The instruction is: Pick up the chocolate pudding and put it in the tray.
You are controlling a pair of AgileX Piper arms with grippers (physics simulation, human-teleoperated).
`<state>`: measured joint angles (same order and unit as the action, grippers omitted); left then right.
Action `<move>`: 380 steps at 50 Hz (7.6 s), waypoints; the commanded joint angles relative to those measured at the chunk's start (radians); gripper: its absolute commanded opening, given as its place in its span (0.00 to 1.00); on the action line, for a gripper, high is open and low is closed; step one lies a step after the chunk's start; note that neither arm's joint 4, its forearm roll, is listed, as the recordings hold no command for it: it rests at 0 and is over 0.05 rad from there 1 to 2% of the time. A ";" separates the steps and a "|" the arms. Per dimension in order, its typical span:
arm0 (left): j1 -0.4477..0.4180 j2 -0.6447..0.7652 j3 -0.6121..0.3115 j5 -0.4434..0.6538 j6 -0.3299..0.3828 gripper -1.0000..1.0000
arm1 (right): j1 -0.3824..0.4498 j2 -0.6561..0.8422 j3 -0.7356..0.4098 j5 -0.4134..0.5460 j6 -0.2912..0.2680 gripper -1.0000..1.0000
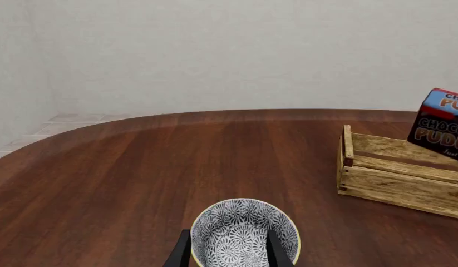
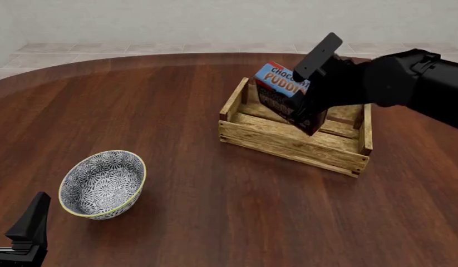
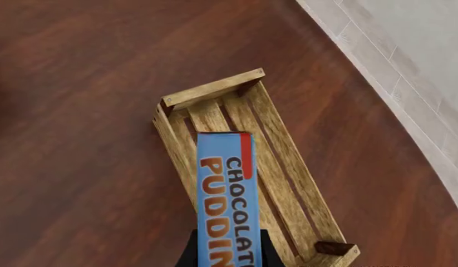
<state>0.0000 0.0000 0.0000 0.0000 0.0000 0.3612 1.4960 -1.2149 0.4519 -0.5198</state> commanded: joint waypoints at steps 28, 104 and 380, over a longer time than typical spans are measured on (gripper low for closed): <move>0.000 0.000 0.000 0.000 0.000 1.00 | -0.079 0.117 -0.116 -0.024 -0.107 0.00; 0.000 0.000 0.000 0.000 0.000 1.00 | -0.130 0.336 -0.223 -0.098 0.012 0.00; 0.000 0.000 0.000 0.000 0.000 1.00 | -0.136 0.062 -0.131 -0.049 0.096 1.00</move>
<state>0.0000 0.0000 0.0000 0.0000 0.0000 0.2191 1.6801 -1.3882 0.3597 -0.4173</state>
